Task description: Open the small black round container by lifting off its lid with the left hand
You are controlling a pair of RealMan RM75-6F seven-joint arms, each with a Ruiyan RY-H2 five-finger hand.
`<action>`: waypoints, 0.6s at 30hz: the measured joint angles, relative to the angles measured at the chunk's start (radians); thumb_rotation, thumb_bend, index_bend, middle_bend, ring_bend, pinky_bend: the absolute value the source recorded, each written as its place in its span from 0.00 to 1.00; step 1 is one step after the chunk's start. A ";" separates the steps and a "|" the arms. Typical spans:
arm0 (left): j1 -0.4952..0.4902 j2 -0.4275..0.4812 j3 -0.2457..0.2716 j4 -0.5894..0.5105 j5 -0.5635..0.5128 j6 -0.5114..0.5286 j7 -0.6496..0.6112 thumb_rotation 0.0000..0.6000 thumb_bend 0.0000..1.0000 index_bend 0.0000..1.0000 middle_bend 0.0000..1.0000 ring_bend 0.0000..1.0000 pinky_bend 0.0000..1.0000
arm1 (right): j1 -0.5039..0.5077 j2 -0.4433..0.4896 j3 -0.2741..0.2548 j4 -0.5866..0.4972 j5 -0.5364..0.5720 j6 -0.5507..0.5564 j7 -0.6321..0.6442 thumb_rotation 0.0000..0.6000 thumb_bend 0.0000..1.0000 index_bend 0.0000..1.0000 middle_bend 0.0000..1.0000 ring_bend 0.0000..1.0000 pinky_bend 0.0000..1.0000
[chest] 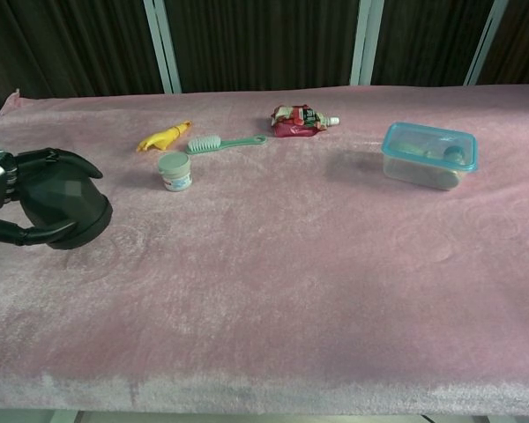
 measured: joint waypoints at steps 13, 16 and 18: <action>0.011 -0.073 -0.042 0.191 0.008 0.108 0.606 1.00 0.34 0.44 0.41 0.49 0.68 | 0.000 -0.004 0.001 0.000 0.003 -0.003 -0.005 1.00 0.05 0.00 0.00 0.00 0.06; 0.014 -0.086 -0.048 0.216 0.008 0.125 0.773 1.00 0.34 0.44 0.41 0.49 0.69 | 0.000 -0.003 0.002 -0.002 0.004 -0.004 -0.007 1.00 0.05 0.00 0.00 0.00 0.06; 0.015 -0.088 -0.048 0.216 0.007 0.129 0.831 1.00 0.34 0.44 0.42 0.49 0.69 | 0.000 -0.003 0.002 -0.003 0.005 -0.004 -0.007 1.00 0.05 0.00 0.00 0.00 0.06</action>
